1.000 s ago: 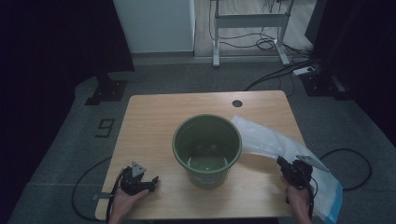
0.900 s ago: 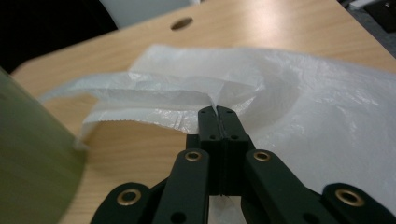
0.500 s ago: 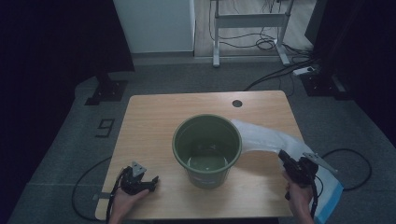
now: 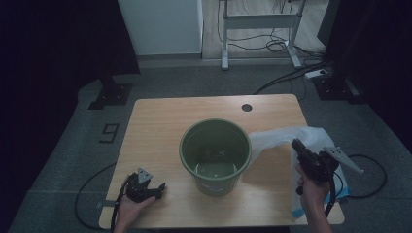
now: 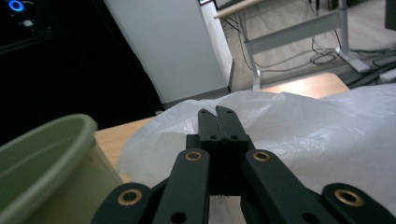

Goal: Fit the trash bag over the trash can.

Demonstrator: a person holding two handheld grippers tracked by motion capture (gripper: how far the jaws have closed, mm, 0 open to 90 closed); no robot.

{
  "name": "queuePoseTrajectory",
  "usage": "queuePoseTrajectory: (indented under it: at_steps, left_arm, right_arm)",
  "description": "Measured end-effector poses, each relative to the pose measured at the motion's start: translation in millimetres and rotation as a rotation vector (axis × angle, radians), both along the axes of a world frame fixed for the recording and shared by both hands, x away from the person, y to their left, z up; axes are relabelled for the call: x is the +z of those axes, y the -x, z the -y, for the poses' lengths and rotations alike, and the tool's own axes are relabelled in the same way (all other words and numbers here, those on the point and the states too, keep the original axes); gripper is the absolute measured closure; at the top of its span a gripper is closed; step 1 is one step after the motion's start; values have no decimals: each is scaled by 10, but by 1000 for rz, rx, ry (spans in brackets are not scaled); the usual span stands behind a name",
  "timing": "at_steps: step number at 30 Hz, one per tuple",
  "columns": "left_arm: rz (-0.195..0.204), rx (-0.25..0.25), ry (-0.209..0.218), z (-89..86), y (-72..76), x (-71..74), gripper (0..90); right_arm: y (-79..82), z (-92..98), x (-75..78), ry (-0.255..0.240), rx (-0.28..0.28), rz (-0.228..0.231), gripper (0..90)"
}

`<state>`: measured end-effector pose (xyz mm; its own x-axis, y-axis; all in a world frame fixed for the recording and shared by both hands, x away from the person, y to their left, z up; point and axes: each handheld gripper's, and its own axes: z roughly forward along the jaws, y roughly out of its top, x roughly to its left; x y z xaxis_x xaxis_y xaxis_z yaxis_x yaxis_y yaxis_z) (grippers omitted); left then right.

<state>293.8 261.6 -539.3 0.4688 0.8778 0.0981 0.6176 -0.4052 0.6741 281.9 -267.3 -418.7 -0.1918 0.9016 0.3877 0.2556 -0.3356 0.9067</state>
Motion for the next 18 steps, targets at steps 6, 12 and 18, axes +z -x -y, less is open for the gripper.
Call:
queuePoseTrajectory:
  at_steps: [6,12,18]
  left_arm:
    - [0,2,4,-7,0,2,142]
    - [-2,-4,4,6,0,-7,142]
    - [-8,-5,0,17,-6,-14,142]
  right_arm:
    - [22,-55,215,11,11,44,892]
    - [97,-54,524,-3,17,114,892]
    - [129,-56,696,-1,22,147,892]
